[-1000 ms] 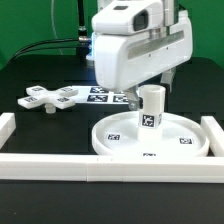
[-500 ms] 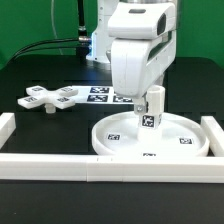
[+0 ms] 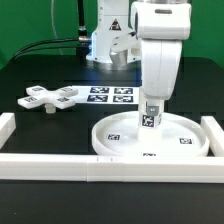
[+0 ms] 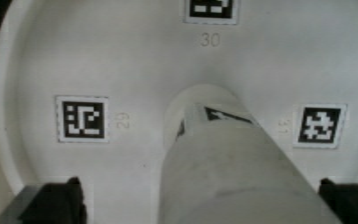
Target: Assemble round table
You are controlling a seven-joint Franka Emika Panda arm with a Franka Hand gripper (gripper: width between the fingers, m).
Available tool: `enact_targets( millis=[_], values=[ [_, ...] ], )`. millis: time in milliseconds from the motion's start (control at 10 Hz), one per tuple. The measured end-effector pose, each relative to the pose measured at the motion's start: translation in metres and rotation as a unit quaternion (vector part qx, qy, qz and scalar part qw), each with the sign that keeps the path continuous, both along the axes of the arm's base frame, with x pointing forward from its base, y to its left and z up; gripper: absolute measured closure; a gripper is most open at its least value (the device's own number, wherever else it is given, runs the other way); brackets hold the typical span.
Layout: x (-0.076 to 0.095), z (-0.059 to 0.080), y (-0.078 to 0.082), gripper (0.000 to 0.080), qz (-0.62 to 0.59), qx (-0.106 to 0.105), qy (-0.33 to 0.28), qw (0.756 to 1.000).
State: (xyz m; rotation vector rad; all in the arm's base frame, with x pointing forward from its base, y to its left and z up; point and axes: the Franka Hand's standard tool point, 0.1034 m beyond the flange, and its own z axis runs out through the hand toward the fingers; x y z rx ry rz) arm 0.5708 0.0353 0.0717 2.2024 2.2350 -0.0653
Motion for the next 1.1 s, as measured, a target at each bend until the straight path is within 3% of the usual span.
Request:
enact_targets(
  millis=[400, 1100],
  values=[
    [0.0001, -0.0001, -0.0026, 0.0151, 0.093, -0.013, 0.002, 0.996],
    [-0.0020, -0.0012, 0.0050, 0.0151, 0.077, -0.011, 0.003, 0.997]
  ],
)
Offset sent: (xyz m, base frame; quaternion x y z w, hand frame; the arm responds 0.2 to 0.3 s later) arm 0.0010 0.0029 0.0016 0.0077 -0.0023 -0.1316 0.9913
